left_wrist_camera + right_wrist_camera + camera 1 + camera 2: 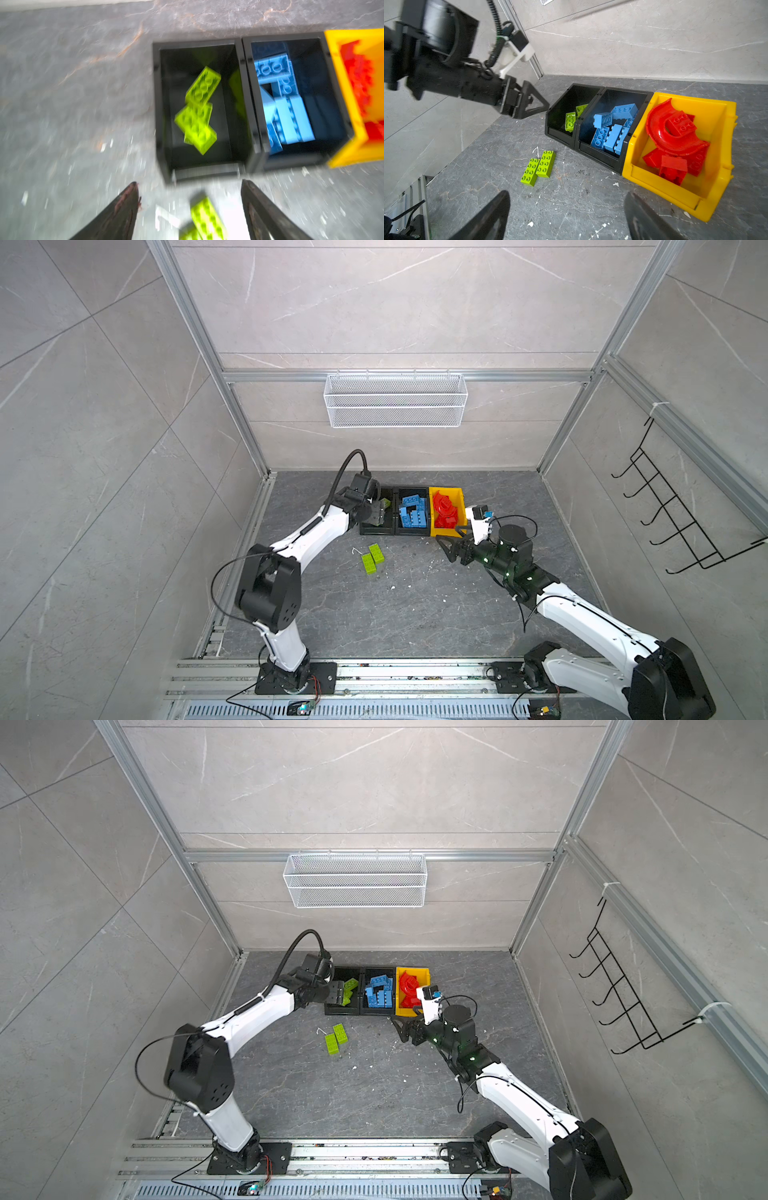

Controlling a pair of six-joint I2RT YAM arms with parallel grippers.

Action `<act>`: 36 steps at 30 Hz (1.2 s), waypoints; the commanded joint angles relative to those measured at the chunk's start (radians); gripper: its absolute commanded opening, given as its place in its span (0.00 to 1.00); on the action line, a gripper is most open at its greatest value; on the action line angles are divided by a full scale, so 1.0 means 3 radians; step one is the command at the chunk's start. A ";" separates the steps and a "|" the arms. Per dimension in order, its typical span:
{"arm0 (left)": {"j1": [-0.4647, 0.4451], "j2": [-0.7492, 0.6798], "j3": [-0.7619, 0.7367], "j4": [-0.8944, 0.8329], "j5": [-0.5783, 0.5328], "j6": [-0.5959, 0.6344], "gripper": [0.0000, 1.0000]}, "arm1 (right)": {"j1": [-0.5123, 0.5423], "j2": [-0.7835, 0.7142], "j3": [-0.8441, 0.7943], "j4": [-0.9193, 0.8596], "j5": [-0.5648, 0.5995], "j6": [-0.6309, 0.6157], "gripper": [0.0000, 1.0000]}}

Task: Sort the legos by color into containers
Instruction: 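Move the left gripper back over the last two green bricks, then lower the left gripper and grasp a lime-green brick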

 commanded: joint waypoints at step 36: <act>-0.0554 0.0126 -0.1125 0.0052 -0.0136 -0.1006 0.70 | 0.0052 0.0138 0.0172 -0.0109 -0.0120 -0.0136 0.87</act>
